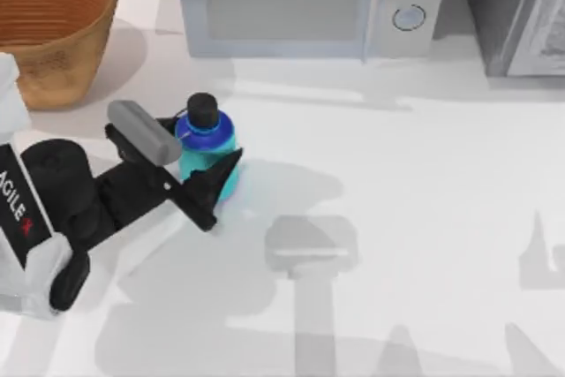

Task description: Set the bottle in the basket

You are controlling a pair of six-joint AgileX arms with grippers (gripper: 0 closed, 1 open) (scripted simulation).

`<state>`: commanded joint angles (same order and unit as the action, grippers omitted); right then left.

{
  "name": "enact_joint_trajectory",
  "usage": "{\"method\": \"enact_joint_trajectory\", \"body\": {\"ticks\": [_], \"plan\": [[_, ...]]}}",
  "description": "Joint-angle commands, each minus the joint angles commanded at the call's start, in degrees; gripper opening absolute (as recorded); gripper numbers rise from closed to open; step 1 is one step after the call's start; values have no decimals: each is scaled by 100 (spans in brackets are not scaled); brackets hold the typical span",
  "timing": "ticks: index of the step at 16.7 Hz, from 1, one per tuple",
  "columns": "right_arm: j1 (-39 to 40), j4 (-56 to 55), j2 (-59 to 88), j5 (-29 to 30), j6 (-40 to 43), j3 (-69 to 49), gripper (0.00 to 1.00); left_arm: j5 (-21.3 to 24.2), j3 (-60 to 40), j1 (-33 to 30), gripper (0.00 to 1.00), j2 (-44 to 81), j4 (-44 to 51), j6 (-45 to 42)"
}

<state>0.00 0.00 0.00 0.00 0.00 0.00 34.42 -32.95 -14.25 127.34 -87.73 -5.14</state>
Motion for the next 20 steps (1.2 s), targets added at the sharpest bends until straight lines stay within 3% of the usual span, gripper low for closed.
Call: {"method": "enact_joint_trajectory", "body": {"ticks": [3,7,13,20], "plan": [[0,0,0,0,0,0,100,525,-577,153,0,-253,724,-239],[0,0,0,0,0,0,100,1516,-1753,598,0,-787,2461,-632],[0,0,0,0,0,0,100,2965,-3863,1819,0,-1417,5213,-924],[0,0,0,0,0,0,100,3731,-5564,3658,0,-1343,7409,-792]]}}
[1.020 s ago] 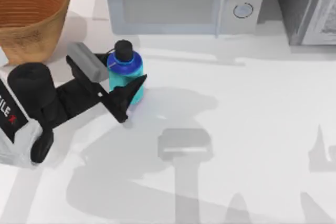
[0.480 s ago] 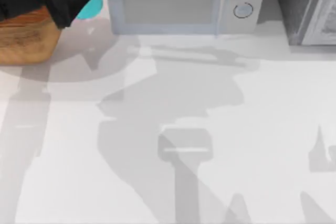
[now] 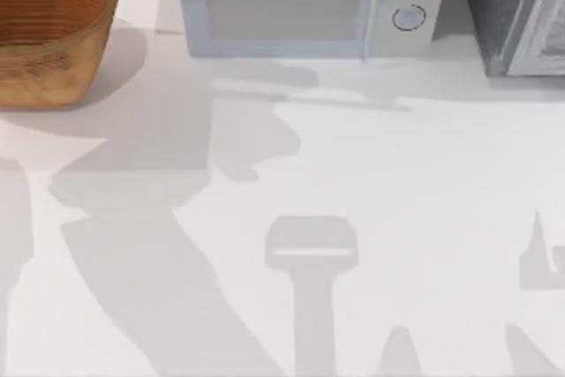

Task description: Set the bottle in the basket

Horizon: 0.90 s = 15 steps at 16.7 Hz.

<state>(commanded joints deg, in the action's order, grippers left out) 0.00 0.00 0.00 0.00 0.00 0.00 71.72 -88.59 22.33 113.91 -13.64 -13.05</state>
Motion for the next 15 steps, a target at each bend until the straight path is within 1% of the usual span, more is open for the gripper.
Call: {"method": "enact_joint_trajectory", "body": {"ticks": [2,6,8,15], "plan": [[0,0,0,0,0,0,100,45,-183,252,0,28,244,36],[0,0,0,0,0,0,100,50,-213,298,0,35,288,44],[0,0,0,0,0,0,100,23,-204,263,0,27,248,39],[0,0,0,0,0,0,100,-380,-208,-159,0,474,-399,283]]}}
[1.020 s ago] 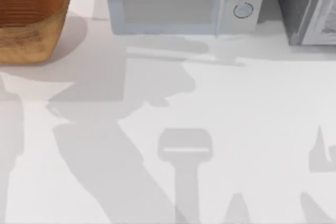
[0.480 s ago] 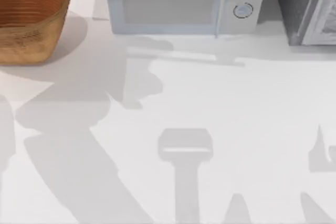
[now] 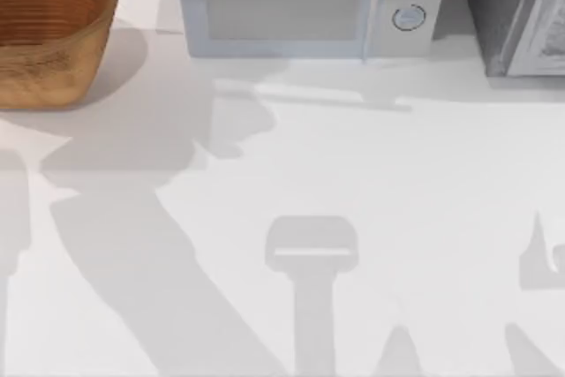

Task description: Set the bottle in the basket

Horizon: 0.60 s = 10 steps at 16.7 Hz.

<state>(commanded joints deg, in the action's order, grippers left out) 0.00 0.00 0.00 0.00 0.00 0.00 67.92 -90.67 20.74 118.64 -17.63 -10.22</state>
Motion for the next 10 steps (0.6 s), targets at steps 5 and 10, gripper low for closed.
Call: {"method": "enact_joint_trajectory", "body": {"ticks": [5,10], "plan": [[0,0,0,0,0,0,100,-180,1,-174,0,172,-254,97],[0,0,0,0,0,0,100,-180,1,-174,30,172,-254,97]]}}
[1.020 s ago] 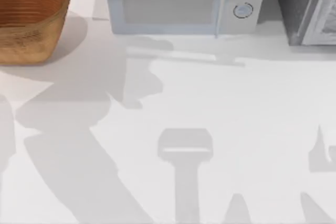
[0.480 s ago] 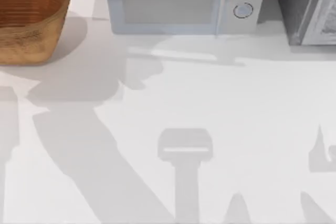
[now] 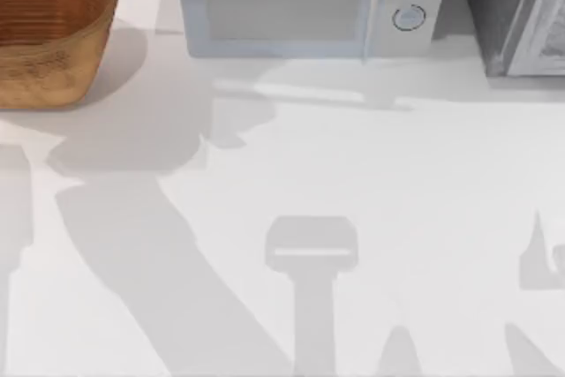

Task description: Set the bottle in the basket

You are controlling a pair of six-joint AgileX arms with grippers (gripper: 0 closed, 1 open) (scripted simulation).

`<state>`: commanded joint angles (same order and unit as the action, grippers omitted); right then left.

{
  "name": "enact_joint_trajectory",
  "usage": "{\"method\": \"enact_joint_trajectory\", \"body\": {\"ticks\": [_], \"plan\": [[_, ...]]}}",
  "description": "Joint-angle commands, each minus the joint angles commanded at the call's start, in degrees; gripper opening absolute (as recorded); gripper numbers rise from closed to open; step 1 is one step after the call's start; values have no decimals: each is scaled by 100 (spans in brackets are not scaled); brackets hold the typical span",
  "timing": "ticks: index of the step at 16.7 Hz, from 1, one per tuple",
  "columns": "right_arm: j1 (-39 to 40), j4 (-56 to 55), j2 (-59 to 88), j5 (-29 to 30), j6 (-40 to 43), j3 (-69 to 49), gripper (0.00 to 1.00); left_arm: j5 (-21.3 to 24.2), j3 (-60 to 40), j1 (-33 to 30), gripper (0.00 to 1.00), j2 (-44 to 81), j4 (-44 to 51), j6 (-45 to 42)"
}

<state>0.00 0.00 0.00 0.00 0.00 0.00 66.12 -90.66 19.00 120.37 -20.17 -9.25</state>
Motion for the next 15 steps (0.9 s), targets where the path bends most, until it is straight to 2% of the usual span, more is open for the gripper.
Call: {"method": "enact_joint_trajectory", "body": {"ticks": [9,15], "plan": [[0,0,0,0,0,0,100,0,0,0,98,0,0,0],[0,0,0,0,0,0,100,0,0,0,100,0,0,0]]}}
